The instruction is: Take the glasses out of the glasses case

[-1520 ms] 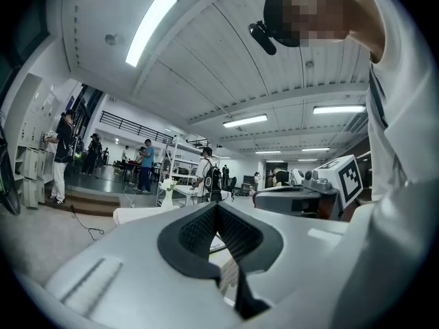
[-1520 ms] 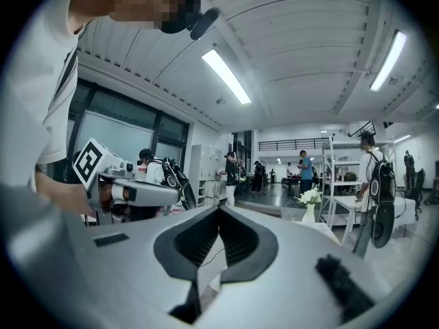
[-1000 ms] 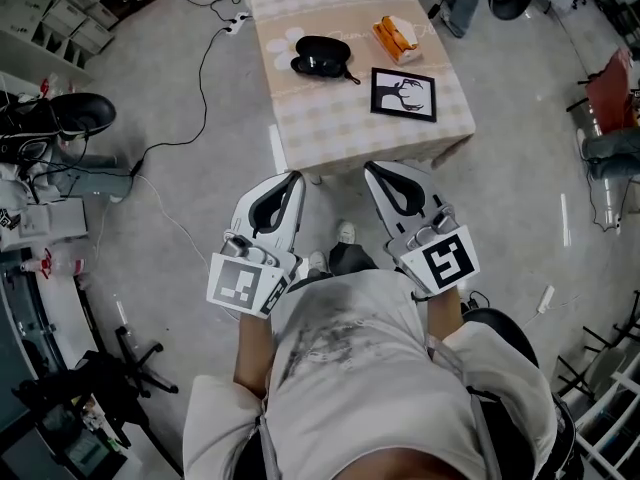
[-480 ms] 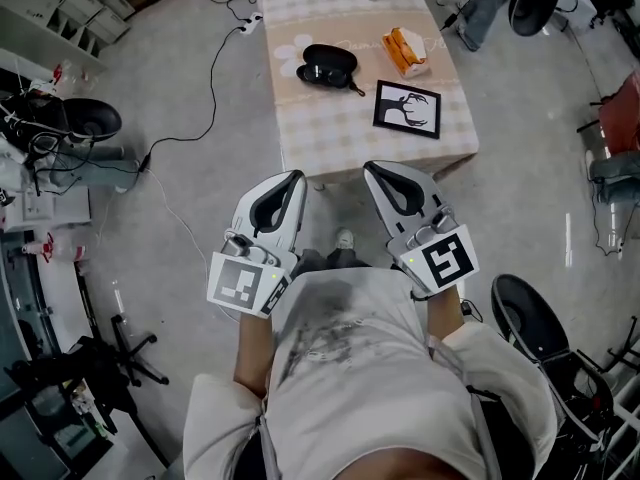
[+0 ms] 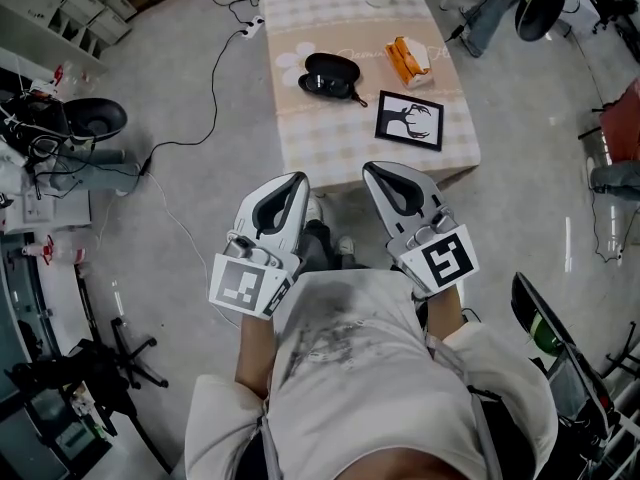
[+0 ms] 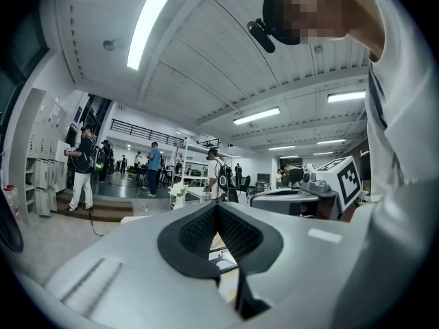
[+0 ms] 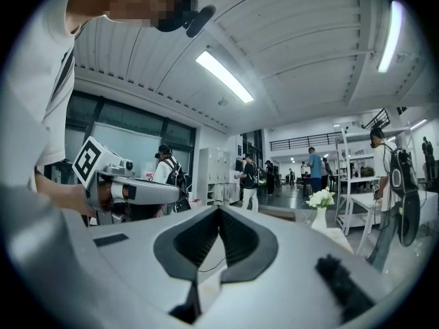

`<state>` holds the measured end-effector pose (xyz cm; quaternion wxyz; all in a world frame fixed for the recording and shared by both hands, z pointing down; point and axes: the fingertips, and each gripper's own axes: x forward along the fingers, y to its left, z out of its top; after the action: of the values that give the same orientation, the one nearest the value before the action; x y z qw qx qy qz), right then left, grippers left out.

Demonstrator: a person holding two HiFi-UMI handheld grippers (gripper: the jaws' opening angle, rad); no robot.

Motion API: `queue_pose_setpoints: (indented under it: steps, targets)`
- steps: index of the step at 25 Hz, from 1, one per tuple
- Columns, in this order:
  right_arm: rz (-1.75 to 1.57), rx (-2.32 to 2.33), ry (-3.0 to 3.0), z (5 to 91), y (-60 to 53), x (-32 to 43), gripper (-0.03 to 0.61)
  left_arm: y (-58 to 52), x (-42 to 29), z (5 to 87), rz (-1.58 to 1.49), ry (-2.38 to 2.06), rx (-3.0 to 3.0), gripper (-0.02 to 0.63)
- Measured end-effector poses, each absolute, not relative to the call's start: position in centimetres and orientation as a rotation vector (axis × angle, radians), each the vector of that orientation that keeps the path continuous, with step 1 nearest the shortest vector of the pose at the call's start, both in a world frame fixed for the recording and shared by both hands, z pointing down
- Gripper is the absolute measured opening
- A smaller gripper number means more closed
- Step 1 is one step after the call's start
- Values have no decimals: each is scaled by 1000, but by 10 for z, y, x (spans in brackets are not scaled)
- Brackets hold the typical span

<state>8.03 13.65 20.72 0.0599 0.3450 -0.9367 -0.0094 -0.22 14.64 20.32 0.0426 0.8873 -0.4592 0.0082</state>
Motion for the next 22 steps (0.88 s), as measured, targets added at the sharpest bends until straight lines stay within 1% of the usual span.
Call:
queue_pose_setpoints:
  steps: [22]
  targets:
    - [-26, 1111, -2786, 216, 41, 59, 17, 43, -23, 218, 16, -1297, 2724, 6]
